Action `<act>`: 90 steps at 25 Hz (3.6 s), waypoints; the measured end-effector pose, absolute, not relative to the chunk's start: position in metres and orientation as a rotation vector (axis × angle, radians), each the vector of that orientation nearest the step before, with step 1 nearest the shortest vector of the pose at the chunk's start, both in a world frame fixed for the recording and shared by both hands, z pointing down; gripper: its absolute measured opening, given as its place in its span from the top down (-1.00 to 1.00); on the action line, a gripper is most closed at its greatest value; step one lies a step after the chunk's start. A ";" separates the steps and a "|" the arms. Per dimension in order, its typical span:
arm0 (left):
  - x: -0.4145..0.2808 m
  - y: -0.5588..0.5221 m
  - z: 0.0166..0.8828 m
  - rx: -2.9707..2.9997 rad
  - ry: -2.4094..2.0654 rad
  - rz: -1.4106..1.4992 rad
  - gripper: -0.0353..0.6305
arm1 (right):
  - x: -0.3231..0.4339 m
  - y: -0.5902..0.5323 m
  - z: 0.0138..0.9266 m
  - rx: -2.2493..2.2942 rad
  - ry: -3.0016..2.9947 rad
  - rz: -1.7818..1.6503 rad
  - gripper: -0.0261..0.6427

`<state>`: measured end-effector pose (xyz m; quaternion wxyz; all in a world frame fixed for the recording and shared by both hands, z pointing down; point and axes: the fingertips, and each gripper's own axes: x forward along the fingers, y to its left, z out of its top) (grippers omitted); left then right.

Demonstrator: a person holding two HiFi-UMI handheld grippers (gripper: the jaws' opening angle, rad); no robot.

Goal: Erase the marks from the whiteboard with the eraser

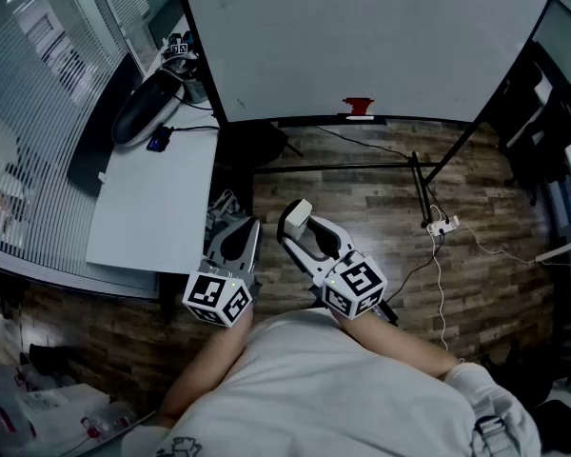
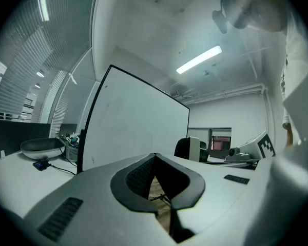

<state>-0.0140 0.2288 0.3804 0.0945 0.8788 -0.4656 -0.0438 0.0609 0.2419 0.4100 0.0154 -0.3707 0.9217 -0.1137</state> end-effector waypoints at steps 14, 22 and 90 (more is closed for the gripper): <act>0.025 0.140 0.387 2.572 -1.460 -0.149 0.88 | 0.100 0.154 0.419 -1.054 2.903 -0.356 0.23; 0.057 0.072 0.383 2.479 -1.584 -0.202 0.88 | 0.149 0.079 0.406 -0.959 2.954 -0.353 0.23; -0.089 -0.162 0.379 2.703 -1.211 -0.145 0.88 | -0.014 -0.150 0.433 -1.228 2.655 -0.647 0.23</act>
